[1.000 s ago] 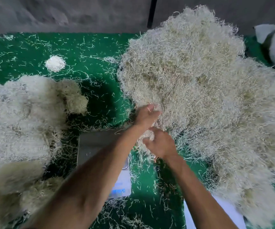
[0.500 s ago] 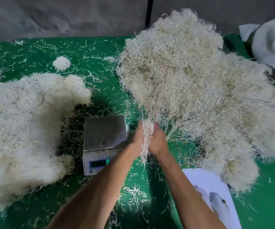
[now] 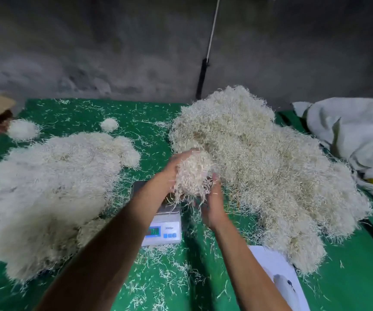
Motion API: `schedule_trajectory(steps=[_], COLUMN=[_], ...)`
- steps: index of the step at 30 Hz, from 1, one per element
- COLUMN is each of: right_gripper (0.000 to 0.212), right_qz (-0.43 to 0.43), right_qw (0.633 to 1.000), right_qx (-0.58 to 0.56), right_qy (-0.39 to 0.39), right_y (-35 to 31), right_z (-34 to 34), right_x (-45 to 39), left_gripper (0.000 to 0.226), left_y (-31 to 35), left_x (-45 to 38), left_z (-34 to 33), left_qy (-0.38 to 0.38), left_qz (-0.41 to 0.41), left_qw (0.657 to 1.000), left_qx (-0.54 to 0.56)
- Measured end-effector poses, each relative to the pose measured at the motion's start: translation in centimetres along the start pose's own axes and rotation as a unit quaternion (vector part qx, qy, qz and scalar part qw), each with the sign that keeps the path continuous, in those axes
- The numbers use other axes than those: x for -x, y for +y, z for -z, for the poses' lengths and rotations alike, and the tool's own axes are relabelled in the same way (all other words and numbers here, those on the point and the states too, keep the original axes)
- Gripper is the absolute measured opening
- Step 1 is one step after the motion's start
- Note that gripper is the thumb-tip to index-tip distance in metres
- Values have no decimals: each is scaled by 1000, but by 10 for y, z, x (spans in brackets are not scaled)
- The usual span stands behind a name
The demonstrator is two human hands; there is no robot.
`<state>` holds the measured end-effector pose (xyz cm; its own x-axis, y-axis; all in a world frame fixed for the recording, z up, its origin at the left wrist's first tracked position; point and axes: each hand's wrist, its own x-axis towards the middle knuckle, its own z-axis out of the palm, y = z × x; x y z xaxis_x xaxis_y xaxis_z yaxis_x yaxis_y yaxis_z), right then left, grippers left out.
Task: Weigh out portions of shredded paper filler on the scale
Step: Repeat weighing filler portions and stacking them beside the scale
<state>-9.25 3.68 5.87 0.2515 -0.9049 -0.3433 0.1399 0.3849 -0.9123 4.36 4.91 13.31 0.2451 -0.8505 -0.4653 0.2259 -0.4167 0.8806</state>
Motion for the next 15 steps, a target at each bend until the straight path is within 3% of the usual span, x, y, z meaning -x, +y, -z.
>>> schedule_trajectory(steps=[2, 6, 10, 11, 13, 15], right_gripper=[72, 53, 36, 41, 53, 59], right_qz=[59, 94, 110, 108, 105, 142], right_qw=[993, 988, 965, 964, 971, 960], right_qx=[-69, 20, 173, 196, 198, 238], right_qy=[-73, -125, -165, -147, -84, -36], right_y=[-22, -33, -15, -10, 0, 5], right_z=[-31, -68, -69, -72, -79, -88], right_x=[12, 32, 31, 30, 27, 20], left_gripper=[88, 89, 98, 94, 85, 84], left_y=[12, 1, -3, -7, -19, -31], left_x=[8, 8, 11, 12, 14, 18], left_z=[-9, 18, 64, 72, 86, 96], left_qy=[10, 176, 225, 224, 195, 121], left_qz=[-65, -181, -136, -116, -57, -4], left_qw=[995, 961, 962, 967, 979, 989], left_qx=[-75, -109, -68, -41, 7, 88])
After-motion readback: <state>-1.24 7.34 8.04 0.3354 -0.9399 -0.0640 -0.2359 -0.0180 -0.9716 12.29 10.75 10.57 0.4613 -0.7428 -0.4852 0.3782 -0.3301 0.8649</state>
